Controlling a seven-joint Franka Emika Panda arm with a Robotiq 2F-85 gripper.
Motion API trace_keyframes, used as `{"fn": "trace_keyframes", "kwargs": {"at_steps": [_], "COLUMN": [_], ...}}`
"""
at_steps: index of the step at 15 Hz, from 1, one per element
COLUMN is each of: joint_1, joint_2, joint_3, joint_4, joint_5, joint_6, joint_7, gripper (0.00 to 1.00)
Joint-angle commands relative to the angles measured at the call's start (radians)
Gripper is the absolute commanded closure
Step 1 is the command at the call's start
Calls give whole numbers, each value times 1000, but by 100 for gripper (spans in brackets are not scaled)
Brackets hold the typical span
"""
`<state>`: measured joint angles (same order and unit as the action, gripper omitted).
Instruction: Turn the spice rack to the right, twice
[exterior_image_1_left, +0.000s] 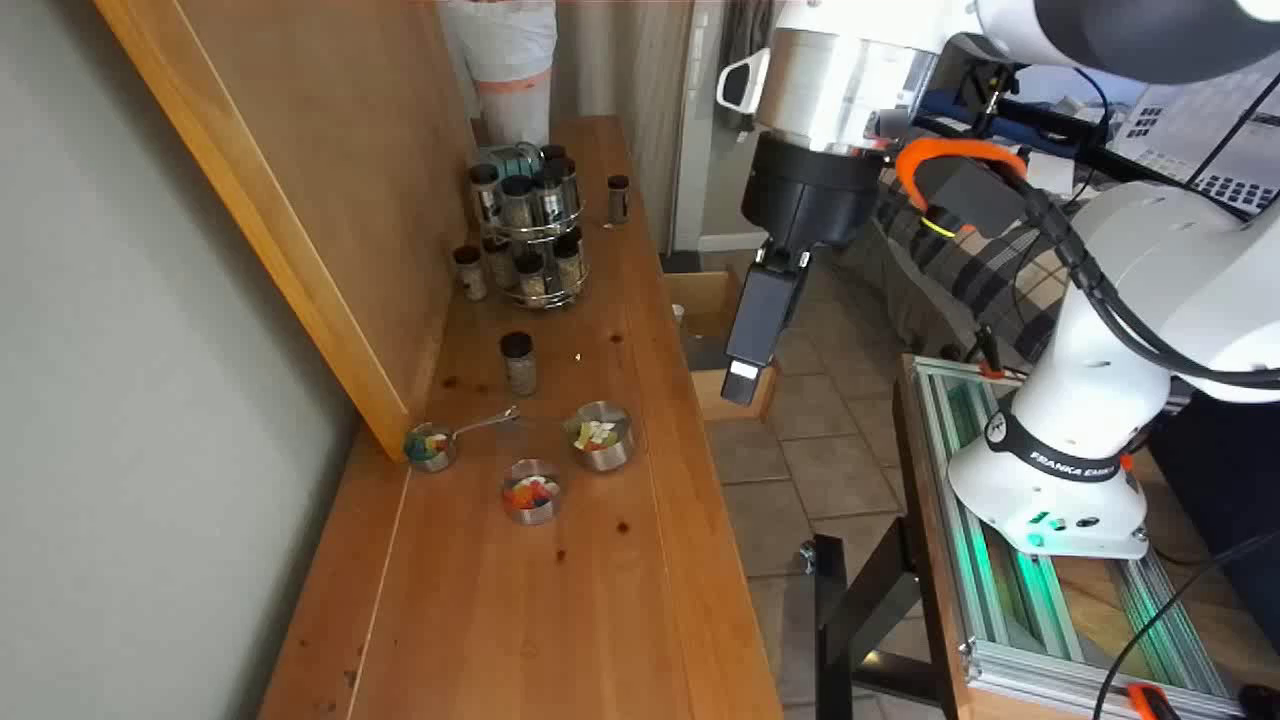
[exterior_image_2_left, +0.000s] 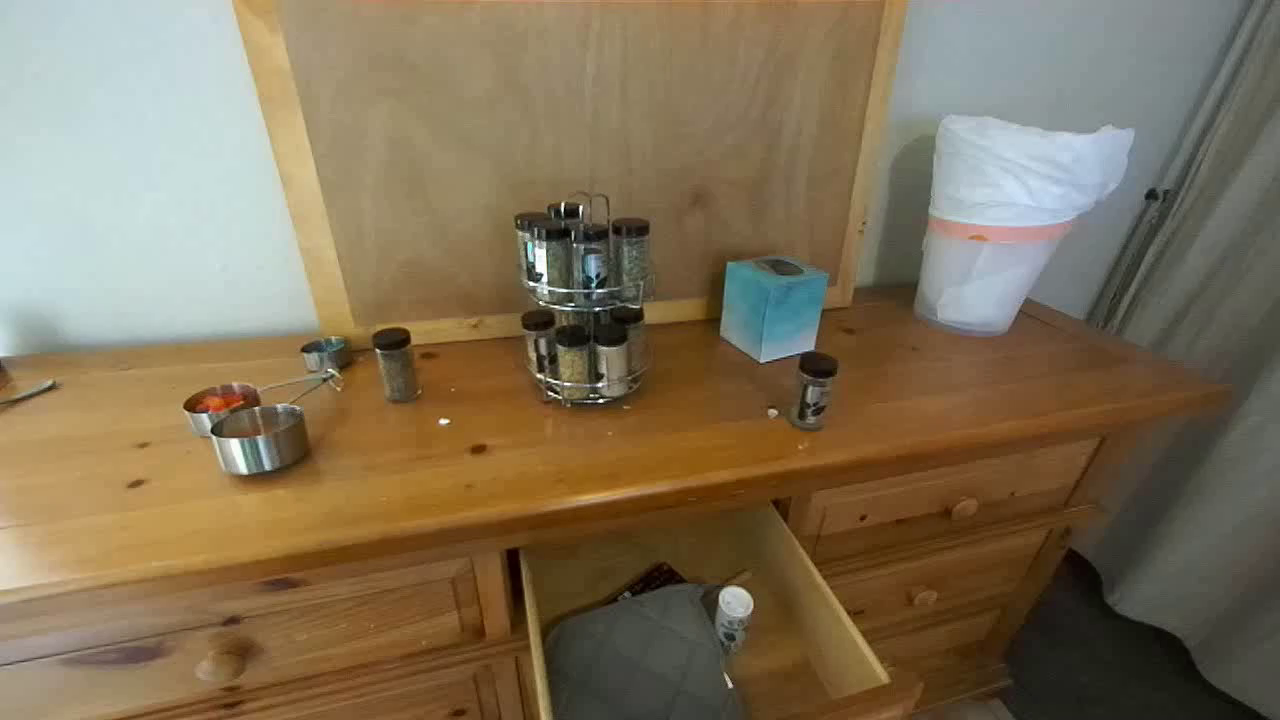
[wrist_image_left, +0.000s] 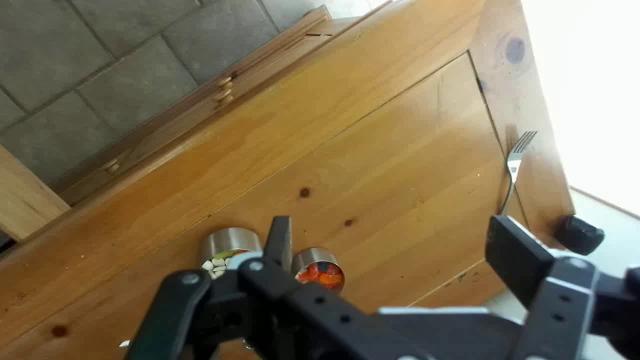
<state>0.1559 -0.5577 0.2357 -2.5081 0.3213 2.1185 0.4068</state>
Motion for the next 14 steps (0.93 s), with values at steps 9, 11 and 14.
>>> {"fn": "trace_keyframes", "kwargs": {"at_steps": [9,11,14], "joint_1": [-210,-284,-377], "joint_2": [21,35,80], "joint_3": [-67,-87,-100], "joint_4": [43,81,170], "joint_5": [-130,-191,-293], "joint_6": [-15,-7,12], "joint_7": [163,201,285], "gripper": [0,0,0]}}
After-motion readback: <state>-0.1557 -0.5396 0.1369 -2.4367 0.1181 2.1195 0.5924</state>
